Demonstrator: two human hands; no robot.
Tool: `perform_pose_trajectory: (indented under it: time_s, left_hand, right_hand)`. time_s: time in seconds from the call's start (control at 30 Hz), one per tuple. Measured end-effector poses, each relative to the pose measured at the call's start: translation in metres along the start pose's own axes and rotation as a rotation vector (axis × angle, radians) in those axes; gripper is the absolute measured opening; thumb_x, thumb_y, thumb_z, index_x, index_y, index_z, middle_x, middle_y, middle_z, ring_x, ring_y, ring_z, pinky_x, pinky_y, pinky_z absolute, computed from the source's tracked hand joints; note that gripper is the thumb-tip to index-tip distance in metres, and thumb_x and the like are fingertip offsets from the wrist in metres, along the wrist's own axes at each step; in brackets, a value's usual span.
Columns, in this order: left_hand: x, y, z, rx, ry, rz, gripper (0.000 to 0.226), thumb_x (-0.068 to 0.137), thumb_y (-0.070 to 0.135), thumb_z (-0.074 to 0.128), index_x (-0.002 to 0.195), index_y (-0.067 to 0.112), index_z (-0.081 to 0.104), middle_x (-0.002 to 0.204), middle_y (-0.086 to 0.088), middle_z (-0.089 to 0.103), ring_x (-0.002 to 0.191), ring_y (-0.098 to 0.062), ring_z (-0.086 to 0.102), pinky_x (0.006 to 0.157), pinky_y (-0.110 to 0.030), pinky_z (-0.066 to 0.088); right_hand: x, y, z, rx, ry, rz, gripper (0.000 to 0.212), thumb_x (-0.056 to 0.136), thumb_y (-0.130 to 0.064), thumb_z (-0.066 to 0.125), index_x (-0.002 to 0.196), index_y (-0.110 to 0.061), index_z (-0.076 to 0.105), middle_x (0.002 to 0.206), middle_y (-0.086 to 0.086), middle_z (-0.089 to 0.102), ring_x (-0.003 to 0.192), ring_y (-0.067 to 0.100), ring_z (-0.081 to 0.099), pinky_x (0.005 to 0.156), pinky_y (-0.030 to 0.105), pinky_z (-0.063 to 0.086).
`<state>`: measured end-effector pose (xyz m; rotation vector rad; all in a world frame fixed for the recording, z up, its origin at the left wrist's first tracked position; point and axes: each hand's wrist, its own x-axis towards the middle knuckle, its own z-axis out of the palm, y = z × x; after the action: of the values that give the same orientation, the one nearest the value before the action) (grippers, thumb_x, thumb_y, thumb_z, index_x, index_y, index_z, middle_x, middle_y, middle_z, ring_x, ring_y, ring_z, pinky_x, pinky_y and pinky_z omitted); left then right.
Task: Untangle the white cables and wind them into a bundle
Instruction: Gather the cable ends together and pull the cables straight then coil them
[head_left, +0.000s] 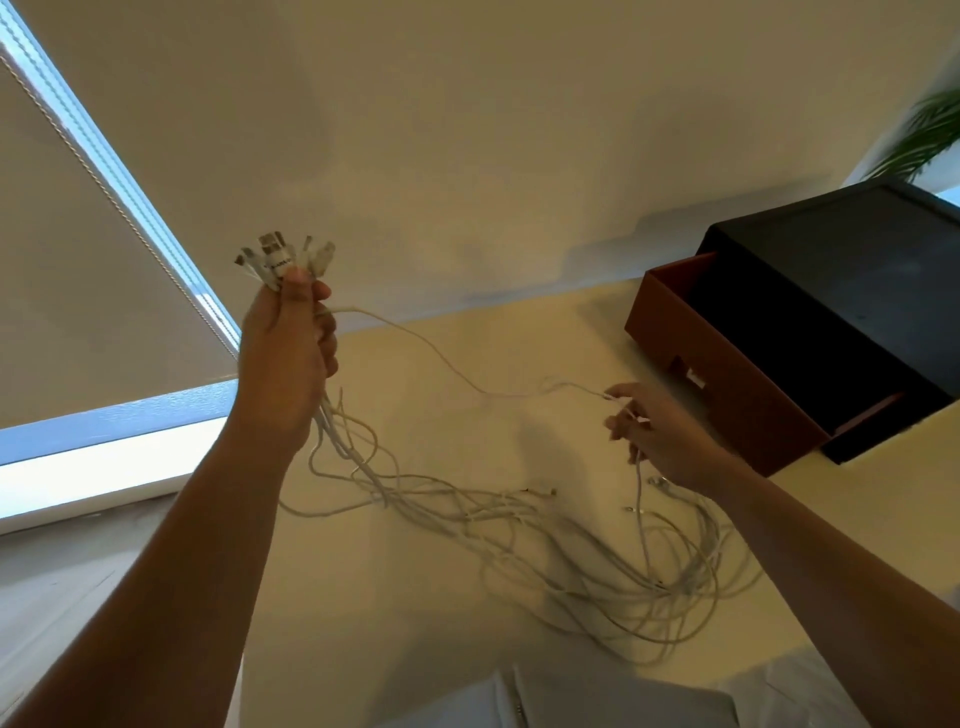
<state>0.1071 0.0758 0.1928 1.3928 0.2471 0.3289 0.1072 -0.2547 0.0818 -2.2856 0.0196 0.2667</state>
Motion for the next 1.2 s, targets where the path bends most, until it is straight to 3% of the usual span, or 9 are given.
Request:
perform_pose_trajectory:
  time_s: [0.1, 0.23, 0.47, 0.63, 0.77, 0.87, 0.97, 1.1, 1.2]
  left_hand:
    - [-0.008, -0.005, 0.009, 0.038, -0.080, 0.002, 0.034, 0.105, 0.032, 0.034, 0.078, 0.018, 0.048, 0.044, 0.013, 0.034, 0.040, -0.002, 0.026, 0.039, -0.017, 0.018]
    - [-0.016, -0.010, 0.017, 0.105, -0.149, -0.028, 0.033, 0.105, 0.030, 0.034, 0.079, 0.016, 0.050, 0.044, 0.013, 0.034, 0.038, -0.002, 0.025, 0.038, -0.015, 0.017]
    - [-0.025, -0.031, 0.019, 0.380, -0.275, -0.089, 0.031, 0.103, 0.029, 0.040, 0.079, 0.016, 0.055, 0.054, 0.006, 0.039, 0.040, -0.002, 0.031, 0.040, -0.013, 0.025]
    - [-0.025, -0.038, 0.014, 0.523, -0.309, -0.098, 0.031, 0.102, 0.032, 0.040, 0.080, 0.018, 0.056, 0.063, 0.006, 0.046, 0.048, -0.004, 0.039, 0.047, -0.017, 0.030]
    - [-0.019, -0.039, 0.005, 0.571, -0.296, -0.150, 0.032, 0.102, 0.035, 0.041, 0.080, 0.019, 0.057, 0.063, 0.003, 0.046, 0.051, -0.009, 0.037, 0.048, -0.022, 0.028]
    - [-0.012, -0.032, -0.003, 0.513, -0.230, -0.161, 0.032, 0.102, 0.036, 0.041, 0.079, 0.019, 0.057, 0.060, 0.004, 0.044, 0.049, -0.009, 0.035, 0.046, -0.021, 0.028]
    - [-0.011, -0.027, -0.004, 0.494, -0.212, -0.151, 0.032, 0.102, 0.035, 0.041, 0.080, 0.019, 0.057, 0.061, 0.003, 0.045, 0.047, -0.007, 0.037, 0.049, -0.022, 0.030]
    - [-0.016, -0.027, 0.003, 0.520, -0.268, -0.153, 0.030, 0.103, 0.031, 0.041, 0.083, 0.015, 0.057, 0.062, 0.003, 0.054, 0.040, -0.003, 0.037, 0.041, -0.014, 0.030]
    - [-0.021, -0.030, 0.007, 0.553, -0.310, -0.158, 0.029, 0.103, 0.031, 0.041, 0.083, 0.016, 0.057, 0.064, 0.004, 0.061, 0.044, -0.011, 0.034, 0.039, -0.015, 0.029]
  right_hand:
    - [0.005, -0.019, 0.005, 0.009, 0.041, -0.099, 0.015, 0.098, -0.021, 0.051, 0.092, -0.033, 0.058, 0.067, -0.004, 0.059, 0.051, 0.005, 0.049, 0.049, 0.024, 0.041]
    - [0.006, -0.041, 0.008, 0.046, 0.152, -0.123, 0.018, 0.099, -0.018, 0.049, 0.087, -0.023, 0.062, 0.065, -0.003, 0.057, 0.058, 0.009, 0.052, 0.057, 0.025, 0.046]
    - [0.004, -0.067, 0.002, 0.544, 0.219, -0.044, 0.032, 0.102, -0.017, 0.040, 0.074, -0.014, 0.055, 0.066, 0.001, 0.048, 0.067, 0.013, 0.053, 0.067, 0.023, 0.042]
    - [0.003, -0.070, -0.002, 0.921, 0.116, 0.012, 0.035, 0.103, -0.023, 0.035, 0.074, -0.014, 0.051, 0.056, -0.004, 0.048, 0.066, 0.011, 0.058, 0.073, 0.027, 0.040]
    - [0.001, -0.072, -0.006, 1.059, 0.106, 0.029, 0.037, 0.104, -0.028, 0.032, 0.074, -0.014, 0.049, 0.054, -0.003, 0.048, 0.073, 0.012, 0.063, 0.075, 0.027, 0.041]
    - [0.001, -0.068, -0.010, 1.079, 0.087, 0.039, 0.034, 0.102, -0.025, 0.037, 0.075, -0.011, 0.052, 0.062, 0.001, 0.054, 0.090, 0.019, 0.066, 0.079, 0.027, 0.045]
    - [-0.001, -0.065, -0.009, 1.066, -0.039, 0.023, 0.032, 0.100, -0.016, 0.039, 0.071, -0.009, 0.050, 0.080, 0.002, 0.064, 0.107, 0.022, 0.063, 0.089, 0.032, 0.043]
    - [-0.004, -0.073, -0.006, 1.101, -0.079, 0.014, 0.028, 0.099, -0.014, 0.039, 0.075, -0.008, 0.052, 0.089, 0.002, 0.059, 0.087, 0.017, 0.069, 0.080, 0.027, 0.044]
    - [-0.005, -0.079, -0.005, 1.085, -0.066, 0.030, 0.046, 0.102, -0.025, 0.035, 0.062, -0.009, 0.055, 0.076, 0.002, 0.061, 0.068, 0.014, 0.065, 0.073, 0.027, 0.043]
